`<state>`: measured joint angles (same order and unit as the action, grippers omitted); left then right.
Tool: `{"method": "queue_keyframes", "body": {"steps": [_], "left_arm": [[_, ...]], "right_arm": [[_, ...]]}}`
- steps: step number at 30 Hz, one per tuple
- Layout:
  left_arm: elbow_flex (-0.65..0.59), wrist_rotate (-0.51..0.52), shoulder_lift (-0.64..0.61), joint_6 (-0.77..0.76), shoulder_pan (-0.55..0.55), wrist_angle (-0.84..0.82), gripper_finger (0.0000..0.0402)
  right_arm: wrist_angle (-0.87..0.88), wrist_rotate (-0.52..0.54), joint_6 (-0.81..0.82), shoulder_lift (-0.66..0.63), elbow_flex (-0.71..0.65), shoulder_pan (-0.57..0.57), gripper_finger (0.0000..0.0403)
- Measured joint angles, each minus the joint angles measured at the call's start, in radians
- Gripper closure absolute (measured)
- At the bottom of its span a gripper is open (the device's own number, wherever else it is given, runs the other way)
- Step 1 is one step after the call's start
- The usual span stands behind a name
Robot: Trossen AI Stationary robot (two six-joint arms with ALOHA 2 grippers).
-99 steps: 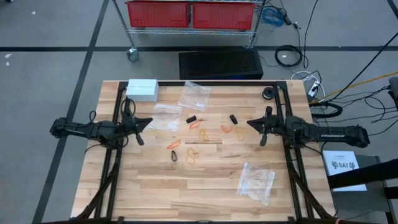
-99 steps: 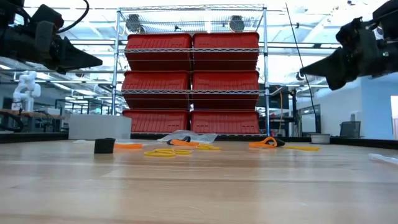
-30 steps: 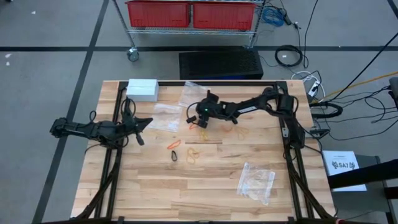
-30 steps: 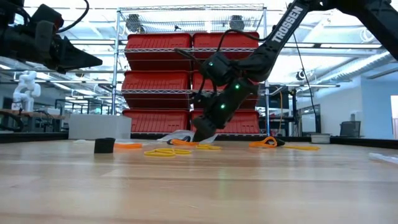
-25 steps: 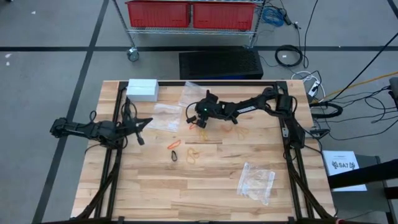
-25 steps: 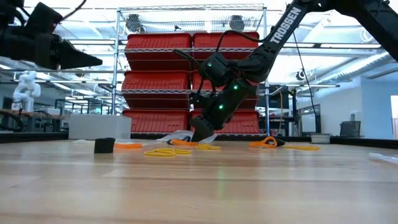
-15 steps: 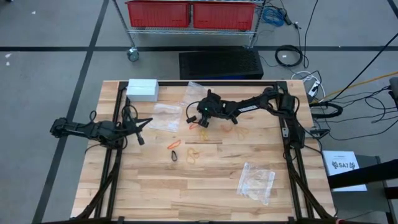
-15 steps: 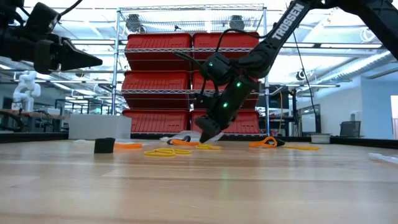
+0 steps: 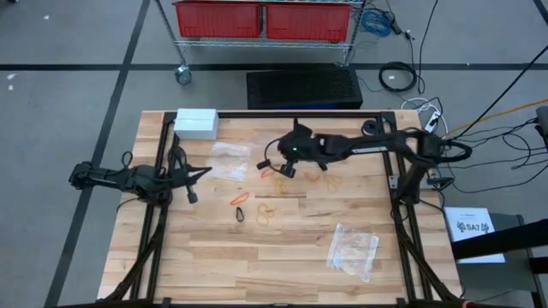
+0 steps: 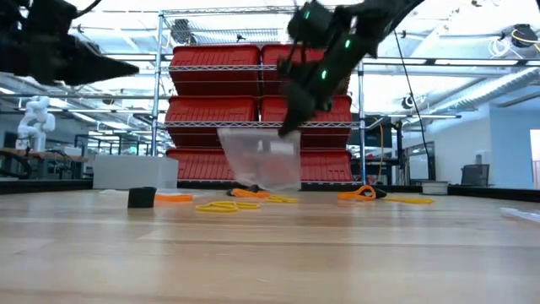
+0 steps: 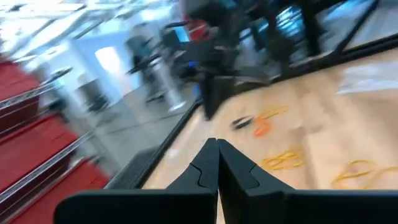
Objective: Sort rubber bands
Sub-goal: Open the top zip lock bag
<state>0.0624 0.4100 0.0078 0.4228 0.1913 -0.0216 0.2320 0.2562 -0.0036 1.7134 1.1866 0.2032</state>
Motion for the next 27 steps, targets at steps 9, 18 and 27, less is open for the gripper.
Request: {"method": "queue_keyframes", "body": {"steps": [9,18,27], "left_arm": [[0.0,0.001,0.024,-0.24,-0.044,0.126,0.0359],[0.001,-0.118,0.324,-0.361,-0.102,0.425,0.0242],[0.162,-0.171,0.723,-0.364,-0.114,0.51,0.0222]], "right_arm": [[0.034,-0.08,0.034,-0.171,0.0,-0.09,0.0401],[0.057,-0.133,0.034,-0.205,0.001,-0.174,0.0401],[0.048,-0.127,0.04,-0.202,0.001,-0.199,0.0401]]}}
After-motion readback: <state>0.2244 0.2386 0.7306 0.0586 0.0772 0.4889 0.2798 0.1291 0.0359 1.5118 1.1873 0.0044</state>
